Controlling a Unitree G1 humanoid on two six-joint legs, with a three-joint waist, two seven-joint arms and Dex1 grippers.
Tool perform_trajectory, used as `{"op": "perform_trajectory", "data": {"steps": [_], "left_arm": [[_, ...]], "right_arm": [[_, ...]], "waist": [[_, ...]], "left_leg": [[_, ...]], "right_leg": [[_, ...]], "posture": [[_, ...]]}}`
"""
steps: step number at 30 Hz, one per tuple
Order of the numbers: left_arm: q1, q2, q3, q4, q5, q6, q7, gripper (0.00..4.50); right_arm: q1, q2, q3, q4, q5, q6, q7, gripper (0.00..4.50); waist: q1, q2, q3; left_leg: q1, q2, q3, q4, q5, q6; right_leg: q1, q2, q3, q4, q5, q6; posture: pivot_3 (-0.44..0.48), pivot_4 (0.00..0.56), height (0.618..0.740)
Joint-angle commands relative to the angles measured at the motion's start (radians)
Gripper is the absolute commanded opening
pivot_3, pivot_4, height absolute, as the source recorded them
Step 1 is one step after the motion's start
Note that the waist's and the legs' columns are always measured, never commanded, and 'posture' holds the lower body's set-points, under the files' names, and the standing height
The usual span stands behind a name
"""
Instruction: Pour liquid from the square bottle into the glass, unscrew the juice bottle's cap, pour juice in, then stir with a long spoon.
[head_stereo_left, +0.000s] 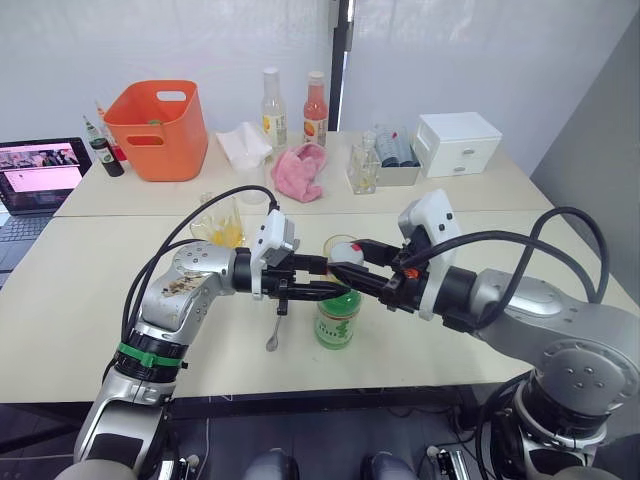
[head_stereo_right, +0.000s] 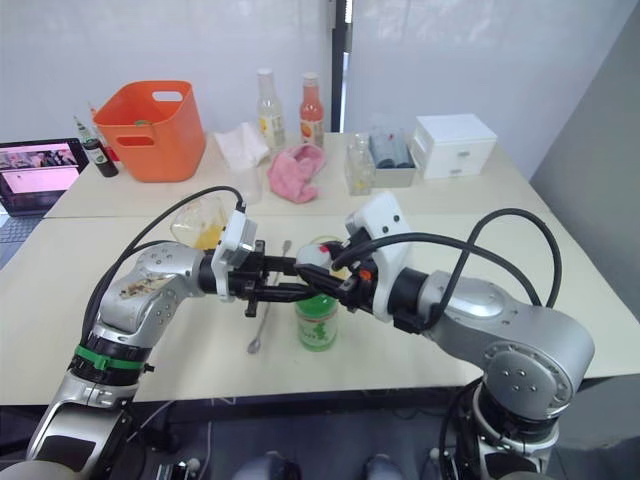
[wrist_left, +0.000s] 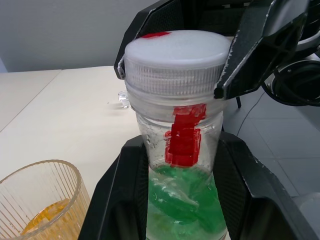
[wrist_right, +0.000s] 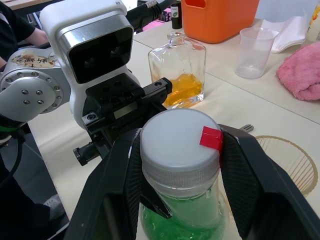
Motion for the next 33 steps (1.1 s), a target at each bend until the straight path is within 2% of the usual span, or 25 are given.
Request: {"op": "perform_trajectory", "data": {"steps": [1, 3, 7, 9, 15, 17, 22, 27, 30, 33], "left_arm": [[0.003, 0.01, -0.018, -0.016, 0.01, 0.0, -0.018, 1.42], [0.005, 0.016, -0.02, -0.019, 0.012, -0.001, -0.021, 1.42], [0.016, 0.03, -0.018, -0.037, 0.009, 0.001, -0.025, 1.42], [0.021, 0.037, -0.014, -0.05, 0.005, 0.007, -0.022, 1.42], [0.038, 0.055, -0.005, -0.084, -0.002, 0.02, -0.012, 1.42], [0.043, 0.057, -0.002, -0.091, -0.003, 0.024, -0.008, 1.42], [0.047, 0.057, -0.002, -0.093, -0.003, 0.022, 0.003, 1.42], [0.045, 0.052, -0.007, -0.087, -0.002, 0.017, 0.009, 1.42], [0.038, 0.045, -0.01, -0.072, 0.001, 0.008, 0.01, 1.42], [0.027, 0.038, -0.013, -0.054, 0.003, 0.0, 0.009, 1.42]], "right_arm": [[-0.004, -0.102, 0.039, 0.049, -0.006, -0.185, 0.235, 1.71], [0.0, -0.185, 0.103, 0.135, -0.053, -0.322, 0.452, 1.71], [-0.105, -0.242, 0.274, 0.437, -0.213, -0.591, 0.792, 1.71], [-0.18, -0.233, 0.348, 0.583, -0.27, -0.692, 0.951, 1.71], [-0.374, -0.151, 0.442, 0.934, -0.374, -0.845, 1.227, 1.71], [-0.398, -0.142, 0.446, 0.966, -0.387, -0.857, 1.273, 2.76], [-0.396, -0.151, 0.395, 0.912, -0.363, -0.825, 1.267, 4.47], [-0.345, -0.207, 0.283, 0.732, -0.279, -0.702, 1.144, 4.49], [-0.236, -0.265, 0.185, 0.477, -0.23, -0.57, 0.939, 4.49], [-0.145, -0.263, 0.105, 0.261, -0.15, -0.396, 0.686, 4.49]], "waist": [[0.0, 0.0, 0.0], [0.0, 0.0, 0.0], [-0.012, 0.0, 0.0], [-0.016, 0.0, 0.0], [-0.023, 0.0, 0.0], [-0.021, 0.0, 0.0], [-0.016, 0.0, 0.0], [-0.012, 0.0, 0.0], [-0.004, 0.0, 0.0], [-0.001, 0.0, 0.0]], "left_leg": [[0.0, 0.0, 0.0, 0.0, 0.0, 0.0], [0.0, 0.0, 0.0, 0.0, -0.001, 0.002], [0.0, -0.001, 0.001, 0.0, -0.002, 0.003], [0.0, -0.001, 0.0, 0.0, -0.002, 0.003], [0.0, 0.0, 0.0, 0.0, -0.001, 0.002], [0.0, 0.001, 0.0, 0.0, -0.001, 0.001], [-0.001, 0.001, 0.0, 0.0, -0.001, 0.001], [-0.001, 0.002, 0.0, 0.0, -0.001, 0.001], [-0.001, 0.002, 0.0, 0.0, 0.0, 0.0], [-0.001, 0.002, 0.0, 0.0, 0.0, 0.0]], "right_leg": [[0.0, 0.0, 0.0, 0.0, 0.0, 0.0], [0.0, 0.0, 0.0, -0.002, 0.0, 0.0], [0.0, 0.001, 0.001, -0.003, 0.0, 0.0], [0.0, 0.002, 0.001, -0.002, 0.0, 0.0], [0.0, 0.002, 0.001, -0.001, 0.0, 0.0], [0.0, 0.002, 0.001, -0.001, 0.0, 0.0], [0.0, 0.001, 0.0, -0.001, 0.0, 0.0], [0.0, 0.001, 0.0, -0.002, 0.0, 0.0], [0.0, 0.001, -0.001, -0.002, 0.0, 0.0], [-0.001, 0.0, 0.0, -0.001, 0.0, 0.0]], "posture": [[0.0, 0.15, 0.74], [0.0, 0.15, 0.74], [0.0, 0.15, 0.74], [0.0, 0.15, 0.74], [0.0, 0.15, 0.74], [0.0, 0.15, 0.74], [0.0, 0.15, 0.74], [0.0, 0.15, 0.74], [0.0, 0.15, 0.74], [0.0, 0.15, 0.74]]}}
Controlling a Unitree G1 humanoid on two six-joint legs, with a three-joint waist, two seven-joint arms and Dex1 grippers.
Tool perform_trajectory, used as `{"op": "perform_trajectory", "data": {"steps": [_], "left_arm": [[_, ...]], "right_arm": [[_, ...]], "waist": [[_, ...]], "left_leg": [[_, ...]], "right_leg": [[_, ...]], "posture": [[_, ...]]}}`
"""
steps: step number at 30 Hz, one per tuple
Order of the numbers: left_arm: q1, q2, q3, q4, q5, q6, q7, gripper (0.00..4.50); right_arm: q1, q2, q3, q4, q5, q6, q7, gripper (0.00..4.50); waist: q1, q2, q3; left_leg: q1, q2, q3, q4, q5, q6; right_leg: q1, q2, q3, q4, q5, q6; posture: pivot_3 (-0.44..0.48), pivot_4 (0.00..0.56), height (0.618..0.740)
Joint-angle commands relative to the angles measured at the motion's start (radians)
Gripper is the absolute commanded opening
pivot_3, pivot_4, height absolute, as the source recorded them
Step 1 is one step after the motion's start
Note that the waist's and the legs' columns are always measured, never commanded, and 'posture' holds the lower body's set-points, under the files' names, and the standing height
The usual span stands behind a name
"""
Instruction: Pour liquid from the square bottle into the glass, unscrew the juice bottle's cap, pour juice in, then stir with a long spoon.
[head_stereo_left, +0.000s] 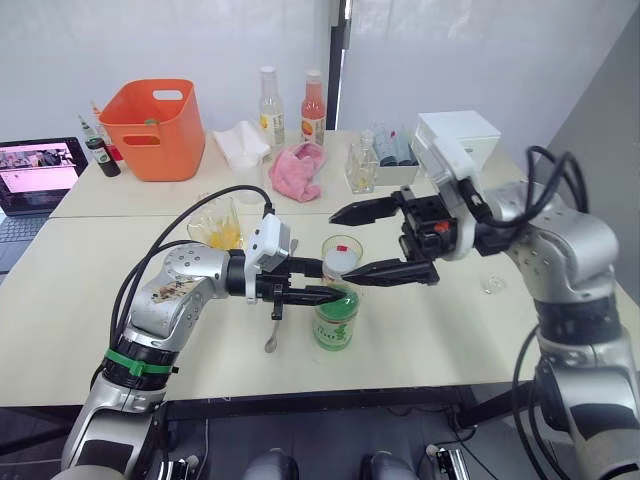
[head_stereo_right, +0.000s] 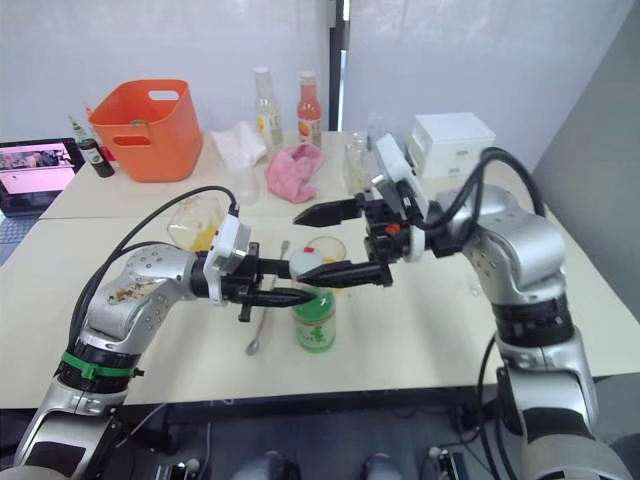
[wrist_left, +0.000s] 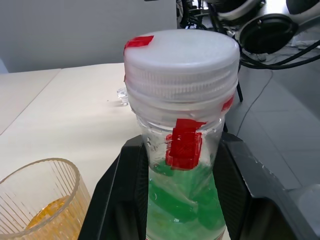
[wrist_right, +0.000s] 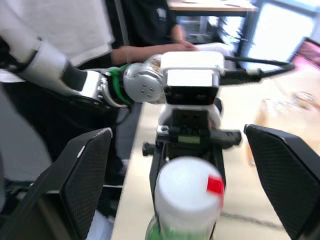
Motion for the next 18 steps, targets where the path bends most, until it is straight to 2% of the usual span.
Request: {"op": "perform_trajectory", "data": {"steps": [1, 3, 9, 15, 18], "left_arm": [[-0.006, -0.005, -0.017, 0.016, 0.016, -0.005, -0.008, 1.42], [-0.011, -0.008, -0.019, 0.025, 0.019, -0.01, -0.011, 1.42], [-0.027, -0.019, -0.028, 0.049, 0.025, -0.023, -0.025, 1.42], [-0.042, -0.025, -0.034, 0.072, 0.028, -0.034, -0.043, 1.42], [-0.046, -0.029, -0.036, 0.078, 0.031, -0.037, -0.046, 1.42]], "right_arm": [[0.056, 0.007, -0.082, -0.239, 0.073, 0.174, -0.272, 4.49], [0.096, 0.016, -0.091, -0.325, 0.08, 0.249, -0.401, 4.49], [0.101, 0.173, -0.185, -0.418, 0.138, 0.451, -0.76, 4.49], [0.108, 0.24, -0.207, -0.458, 0.184, 0.542, -0.891, 4.49], [0.102, 0.245, -0.213, -0.458, 0.207, 0.561, -0.914, 3.64]], "waist": [[-0.001, 0.0, 0.0], [0.0, 0.0, 0.0], [0.003, 0.0, 0.0], [0.002, 0.0, 0.0], [0.002, 0.0, 0.0]], "left_leg": [[0.0, 0.0, 0.0, 0.0, 0.0, -0.001], [0.001, 0.0, 0.0, 0.0, 0.001, -0.001], [0.001, 0.0, 0.0, 0.0, 0.001, -0.001], [0.001, -0.001, 0.0, 0.0, 0.001, -0.001], [0.001, -0.002, 0.0, 0.0, 0.001, -0.001]], "right_leg": [[0.0, 0.0, 0.0, 0.0, 0.0, 0.0], [0.0, 0.0, 0.001, 0.001, 0.0, 0.0], [0.0, -0.001, 0.001, 0.001, 0.0, -0.001], [0.0, 0.0, 0.0, 0.002, 0.0, 0.0], [0.001, 0.0, 0.0, 0.001, 0.0, 0.0]], "posture": [[0.0, 0.15, 0.74], [0.0, 0.15, 0.74], [0.0, 0.15, 0.74], [0.0, 0.15, 0.74], [0.0, 0.15, 0.74]]}}
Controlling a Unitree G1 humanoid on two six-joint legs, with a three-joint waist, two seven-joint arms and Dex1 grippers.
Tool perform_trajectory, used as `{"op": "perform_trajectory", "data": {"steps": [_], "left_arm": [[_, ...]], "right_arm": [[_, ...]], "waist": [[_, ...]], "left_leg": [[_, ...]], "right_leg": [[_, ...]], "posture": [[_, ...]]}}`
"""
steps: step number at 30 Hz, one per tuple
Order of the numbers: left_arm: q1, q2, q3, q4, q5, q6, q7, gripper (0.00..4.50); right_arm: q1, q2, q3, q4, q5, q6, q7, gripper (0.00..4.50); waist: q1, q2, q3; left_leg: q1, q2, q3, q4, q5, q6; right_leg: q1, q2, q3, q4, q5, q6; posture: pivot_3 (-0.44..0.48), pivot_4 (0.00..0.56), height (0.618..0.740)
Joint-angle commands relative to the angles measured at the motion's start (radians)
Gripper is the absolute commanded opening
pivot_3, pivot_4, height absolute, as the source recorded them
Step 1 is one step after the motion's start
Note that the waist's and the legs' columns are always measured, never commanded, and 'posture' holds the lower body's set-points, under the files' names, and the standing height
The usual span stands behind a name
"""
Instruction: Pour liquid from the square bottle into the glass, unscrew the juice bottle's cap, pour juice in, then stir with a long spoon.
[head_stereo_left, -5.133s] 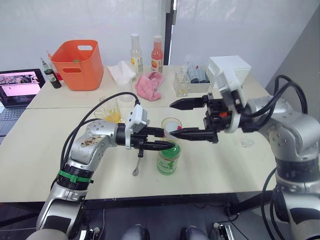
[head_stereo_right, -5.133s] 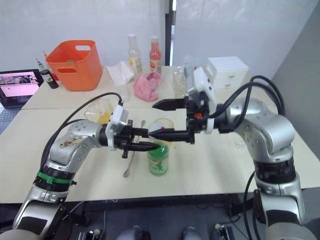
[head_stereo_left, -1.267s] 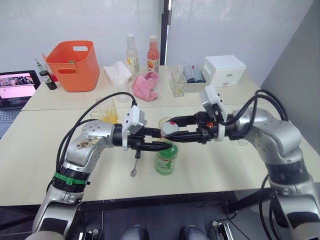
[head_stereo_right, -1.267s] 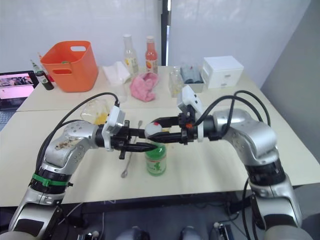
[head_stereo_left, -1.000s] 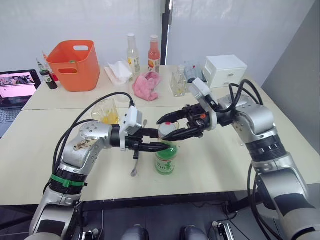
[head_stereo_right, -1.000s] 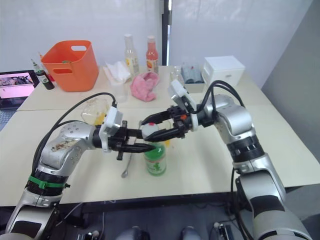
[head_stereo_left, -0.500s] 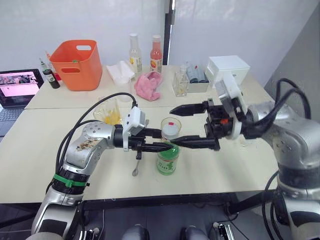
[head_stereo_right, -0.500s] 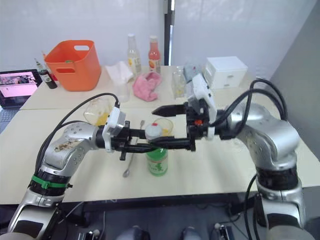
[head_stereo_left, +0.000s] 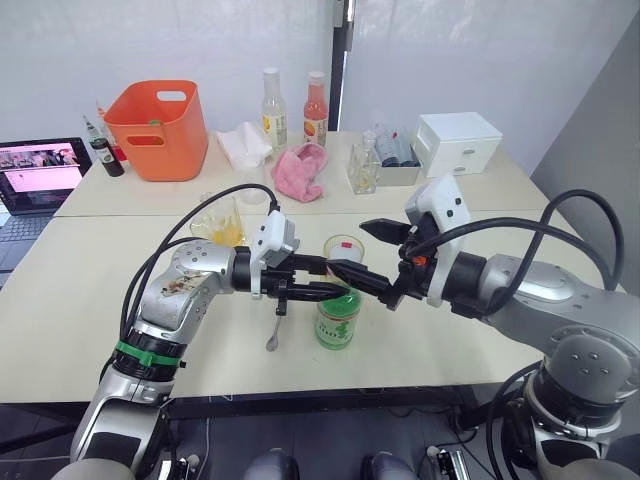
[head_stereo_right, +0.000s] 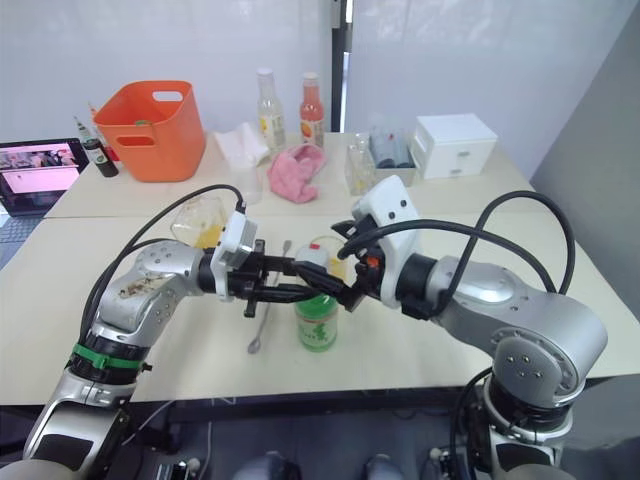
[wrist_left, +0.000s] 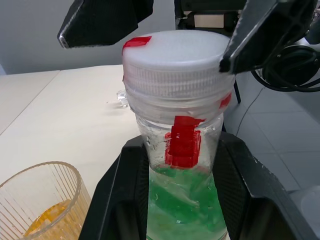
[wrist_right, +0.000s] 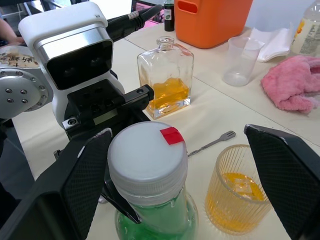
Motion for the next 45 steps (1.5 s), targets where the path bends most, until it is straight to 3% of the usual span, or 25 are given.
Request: {"op": "perform_trajectory", "data": {"steps": [1, 6, 13, 15, 18, 23, 27, 31, 33, 38, 39, 45], "left_arm": [[-0.007, -0.004, -0.018, 0.005, 0.015, -0.006, -0.018, 1.42], [-0.007, -0.006, -0.016, 0.007, 0.017, -0.006, -0.021, 1.42], [-0.002, -0.002, -0.015, 0.001, 0.017, -0.002, -0.02, 1.42], [-0.001, -0.001, -0.016, -0.001, 0.017, 0.001, -0.02, 1.42], [0.002, 0.001, -0.018, -0.004, 0.017, 0.002, -0.024, 1.42], [0.007, 0.008, -0.017, -0.015, 0.016, 0.006, -0.029, 1.42], [0.016, 0.015, -0.014, -0.033, 0.013, 0.013, -0.025, 1.42], [0.022, 0.019, -0.011, -0.047, 0.01, 0.02, -0.02, 1.42], [0.024, 0.021, -0.009, -0.05, 0.01, 0.021, -0.019, 1.42], [0.027, 0.022, -0.009, -0.051, 0.01, 0.019, -0.015, 1.42], [0.028, 0.022, -0.01, -0.051, 0.009, 0.019, -0.014, 1.42], [0.029, 0.017, -0.014, -0.047, 0.011, 0.013, -0.011, 1.42]], "right_arm": [[-0.016, -0.003, -0.029, -0.025, 0.03, 0.016, -0.035, 3.35], [-0.012, -0.012, -0.031, -0.02, 0.071, 0.022, -0.061, 1.69], [-0.005, -0.025, -0.016, 0.007, 0.106, -0.051, -0.051, 1.67], [-0.007, -0.076, 0.023, 0.05, 0.083, -0.138, 0.068, 1.67], [0.025, -0.185, 0.108, 0.147, 0.043, -0.324, 0.41, 1.67], [-0.075, -0.262, 0.287, 0.481, -0.119, -0.598, 0.851, 1.67], [-0.264, -0.214, 0.425, 0.803, -0.261, -0.795, 1.155, 1.67], [-0.377, -0.167, 0.473, 0.993, -0.331, -0.871, 1.327, 1.67], [-0.393, -0.164, 0.485, 1.022, -0.356, -0.892, 1.364, 2.68], [-0.402, -0.168, 0.454, 1.008, -0.344, -0.86, 1.355, 4.3], [-0.398, -0.173, 0.436, 0.991, -0.338, -0.85, 1.332, 4.46], [-0.279, -0.255, 0.222, 0.659, -0.205, -0.663, 1.076, 4.46]], "waist": [[0.0, 0.0, 0.0], [0.0, 0.0, 0.0], [0.0, 0.0, 0.0], [0.0, 0.0, 0.0], [0.0, 0.0, 0.0], [-0.009, 0.0, 0.0], [-0.015, 0.0, 0.0], [-0.015, 0.0, 0.0], [-0.013, 0.0, 0.0], [-0.012, 0.0, 0.0], [-0.012, 0.0, 0.0], [-0.002, 0.0, 0.0]], "left_leg": [[0.0, 0.0, 0.0, 0.0, 0.0, 0.0], [0.0, 0.0, 0.0, 0.0, 0.0, 0.001], [0.0, 0.0, 0.0, 0.0, 0.0, 0.001], [0.0, 0.0, 0.0, 0.0, -0.001, 0.001], [0.0, 0.0, 0.0, 0.0, -0.002, 0.004], [0.0, -0.001, 0.001, 0.0, -0.003, 0.005], [0.001, -0.001, 0.001, 0.0, -0.002, 0.004], [0.0, 0.0, 0.001, 0.0, -0.002, 0.003], [0.0, 0.001, 0.001, 0.0, -0.002, 0.003], [-0.001, 0.001, 0.001, 0.0, -0.001, 0.002], [0.0, 0.001, 0.001, 0.0, -0.001, 0.002], [-0.001, 0.001, 0.001, 0.0, -0.001, 0.001]], "right_leg": [[0.0, 0.0, 0.0, 0.0, 0.0, 0.0], [0.0, 0.0, 0.0, 0.0, 0.0, 0.0], [0.0, 0.0, 0.0, 0.0, 0.0, 0.0], [0.0, 0.0, 0.0, 0.0, 0.0, 0.0], [0.0, 0.0, 0.0, -0.003, 0.0, 0.0], [0.0, 0.001, 0.001, -0.003, 0.0, 0.0], [0.0, 0.002, 0.001, -0.003, 0.0, 0.0], [0.0, 0.002, 0.0, -0.002, 0.0, 0.0], [0.0, 0.002, 0.0, -0.003, 0.0, 0.0], [0.0, 0.001, 0.0, -0.003, 0.0, 0.001], [0.0, 0.001, 0.0, -0.003, 0.0, 0.001], [0.0, 0.001, 0.0, -0.003, 0.0, 0.001]], "posture": [[0.0, 0.15, 0.74], [0.0, 0.15, 0.74], [0.0, 0.15, 0.74], [0.0, 0.15, 0.74], [0.0, 0.15, 0.74], [0.0, 0.15, 0.74], [0.0, 0.15, 0.74], [0.0, 0.15, 0.74], [0.0, 0.15, 0.74], [0.0, 0.15, 0.74], [0.0, 0.15, 0.74], [0.0, 0.15, 0.74]]}}
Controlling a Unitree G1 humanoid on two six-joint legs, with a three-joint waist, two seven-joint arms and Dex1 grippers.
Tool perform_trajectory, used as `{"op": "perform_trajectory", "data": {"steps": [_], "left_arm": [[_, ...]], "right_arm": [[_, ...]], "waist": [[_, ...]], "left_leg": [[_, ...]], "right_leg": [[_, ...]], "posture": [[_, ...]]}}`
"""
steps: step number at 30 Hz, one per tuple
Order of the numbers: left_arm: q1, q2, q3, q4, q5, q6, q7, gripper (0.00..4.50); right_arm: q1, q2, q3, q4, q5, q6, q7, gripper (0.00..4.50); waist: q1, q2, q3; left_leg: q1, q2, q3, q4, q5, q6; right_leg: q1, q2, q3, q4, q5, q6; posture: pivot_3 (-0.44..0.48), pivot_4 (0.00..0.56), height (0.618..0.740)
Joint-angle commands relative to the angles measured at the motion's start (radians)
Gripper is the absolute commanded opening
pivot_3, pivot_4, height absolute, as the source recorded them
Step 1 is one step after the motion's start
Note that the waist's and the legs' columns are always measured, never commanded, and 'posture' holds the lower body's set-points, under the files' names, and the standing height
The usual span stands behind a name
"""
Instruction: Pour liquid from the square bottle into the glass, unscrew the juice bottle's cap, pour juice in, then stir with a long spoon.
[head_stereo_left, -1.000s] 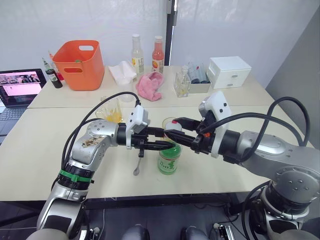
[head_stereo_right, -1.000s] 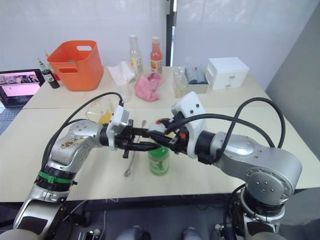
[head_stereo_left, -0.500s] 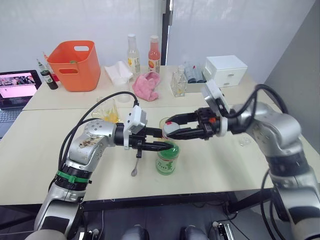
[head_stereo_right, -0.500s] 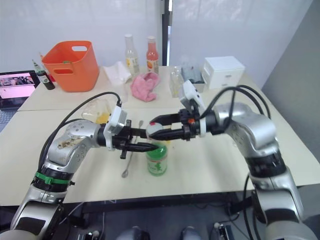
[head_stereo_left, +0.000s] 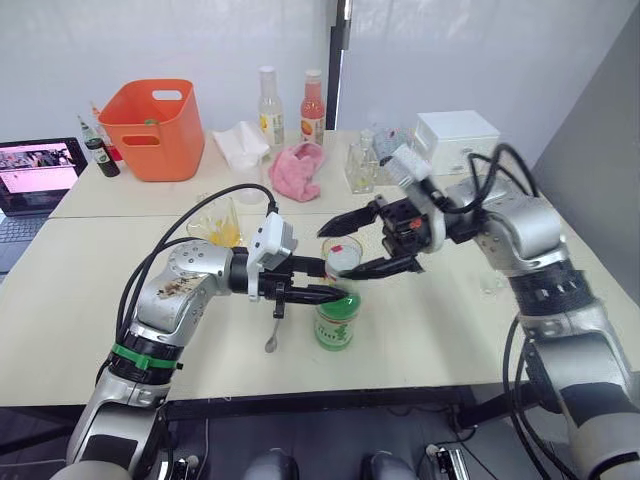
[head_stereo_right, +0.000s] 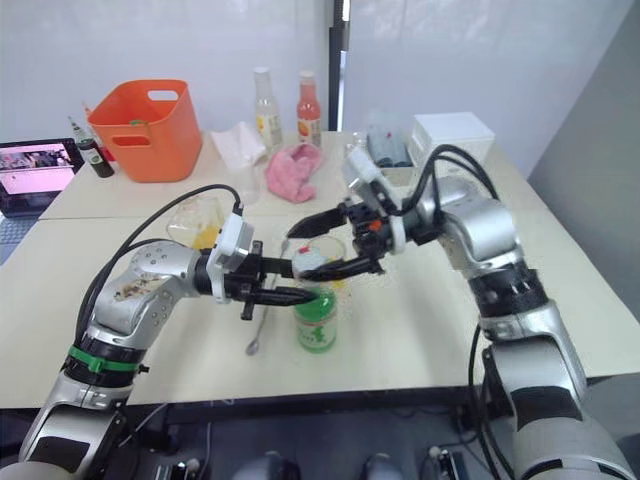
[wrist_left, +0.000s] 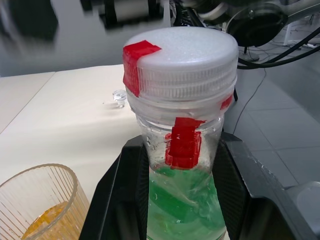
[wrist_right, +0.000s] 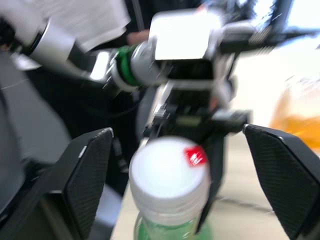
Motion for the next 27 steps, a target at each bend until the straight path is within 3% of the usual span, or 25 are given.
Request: {"op": "perform_trajectory", "data": {"steps": [1, 5, 7, 11, 14, 19, 26, 27], "left_arm": [[0.01, 0.002, -0.02, -0.006, 0.016, 0.005, -0.004, 1.42], [0.003, -0.006, -0.02, 0.006, 0.018, 0.0, 0.0, 1.42], [0.0, -0.006, -0.019, 0.011, 0.017, -0.001, -0.001, 1.42], [-0.01, -0.016, -0.025, 0.03, 0.023, -0.01, -0.005, 1.42], [-0.016, -0.021, -0.028, 0.039, 0.024, -0.014, -0.012, 1.42], [-0.022, -0.025, -0.031, 0.051, 0.026, -0.018, -0.024, 1.42], [-0.034, -0.031, -0.03, 0.07, 0.035, -0.026, -0.033, 1.42], [-0.034, -0.031, -0.03, 0.072, 0.036, -0.027, -0.034, 1.42]], "right_arm": [[0.079, -0.048, -0.131, -0.242, 0.092, 0.119, -0.158, 4.46], [0.242, -0.07, -0.262, -0.586, 0.188, 0.353, -0.5, 4.46], [0.274, -0.048, -0.3, -0.673, 0.248, 0.426, -0.624, 4.46], [0.358, 0.093, -0.338, -0.833, 0.307, 0.612, -0.984, 4.46], [0.376, 0.197, -0.377, -0.872, 0.336, 0.686, -1.163, 4.46], [0.375, 0.255, -0.405, -0.891, 0.41, 0.742, -1.303, 4.46], [0.362, 0.239, -0.399, -0.872, 0.489, 0.728, -1.391, 4.46], [0.361, 0.236, -0.397, -0.869, 0.499, 0.723, -1.4, 4.23]], "waist": [[0.002, 0.0, 0.0], [0.003, 0.0, 0.0], [0.001, 0.0, 0.0], [0.002, 0.0, 0.0], [0.004, 0.0, 0.0], [0.004, 0.0, 0.0], [0.003, 0.0, 0.0], [0.003, 0.0, 0.0]], "left_leg": [[0.0, 0.0, 0.0, 0.0, 0.0, 0.0], [0.0, 0.0, 0.0, 0.0, 0.0, 0.0], [0.0, 0.0, 0.0, 0.0, 0.0, -0.001], [0.001, 0.0, -0.001, 0.0, 0.001, -0.001], [0.001, -0.001, -0.001, 0.0, 0.001, -0.001], [0.001, -0.002, -0.001, 0.0, 0.001, -0.001], [0.001, -0.002, -0.001, 0.0, 0.0, 0.0], [0.001, -0.002, -0.001, 0.0, 0.0, 0.0]], "right_leg": [[0.0, 0.0, 0.0, 0.0, 0.0, 0.0], [0.0, -0.001, 0.0, 0.001, 0.0, 0.0], [0.0, -0.002, 0.0, 0.001, 0.0, 0.0], [0.0, -0.002, 0.0, 0.001, 0.0, 0.0], [0.0, -0.002, 0.0, 0.002, 0.0, 0.0], [0.0, -0.002, 0.0, 0.003, 0.0, 0.0], [0.001, -0.001, 0.0, 0.002, 0.0, 0.0], [0.001, -0.001, 0.0, 0.002, 0.0, 0.0]], "posture": [[0.0, 0.15, 0.74], [0.0, 0.15, 0.74], [0.0, 0.15, 0.74], [0.0, 0.15, 0.74], [0.0, 0.15, 0.74], [0.0, 0.15, 0.74], [0.0, 0.15, 0.74], [0.0, 0.15, 0.74]]}}
